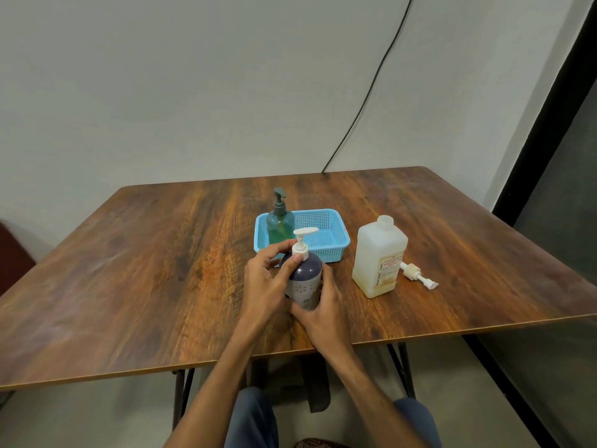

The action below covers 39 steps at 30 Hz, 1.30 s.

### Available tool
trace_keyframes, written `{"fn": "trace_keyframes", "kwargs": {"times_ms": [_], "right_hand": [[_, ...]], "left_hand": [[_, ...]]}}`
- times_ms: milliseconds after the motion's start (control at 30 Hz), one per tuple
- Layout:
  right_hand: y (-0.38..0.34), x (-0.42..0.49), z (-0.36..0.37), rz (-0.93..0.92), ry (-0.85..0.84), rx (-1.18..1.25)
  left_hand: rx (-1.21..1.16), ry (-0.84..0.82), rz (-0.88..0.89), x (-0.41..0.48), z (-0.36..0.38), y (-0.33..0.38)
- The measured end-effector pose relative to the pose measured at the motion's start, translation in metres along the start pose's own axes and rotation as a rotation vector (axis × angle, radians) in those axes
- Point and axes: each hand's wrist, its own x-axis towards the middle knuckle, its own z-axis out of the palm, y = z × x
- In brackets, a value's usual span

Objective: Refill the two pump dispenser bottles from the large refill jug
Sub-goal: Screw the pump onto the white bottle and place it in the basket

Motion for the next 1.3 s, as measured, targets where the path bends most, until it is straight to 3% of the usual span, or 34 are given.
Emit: {"fn": "trace_keyframes", "kwargs": {"times_ms": [133, 367, 633, 900, 1133, 1300], "right_hand": [[0.002, 0.001, 0.0, -0.006, -0.001, 0.006], [0.002, 0.001, 0.001, -0.007, 0.015, -0.031], [0.004, 0.002, 0.002, -0.005, -0.005, 0.022], [0.004, 0.001, 0.001, -0.043, 0.023, -0.016], [0.007, 0.002, 0.004, -0.038, 0.027, 0.005], [0.004, 0.002, 0.003, -0.024, 0.019, 0.011]], "left_hand": [[0.036, -0.047, 0.006, 0.001, -0.003, -0.001], [0.034, 0.14, 0.064, 0.0, 0.011, -0.004], [0.039, -0.015, 0.067, 0.007, -0.002, -0.004], [-0.02, 0.148, 0.097, 0.001, 0.013, -0.01], [0.04, 0.065, 0.144, 0.01, 0.006, -0.009], [-0.023, 0.076, 0.077, 0.003, 0.01, -0.016]]}}
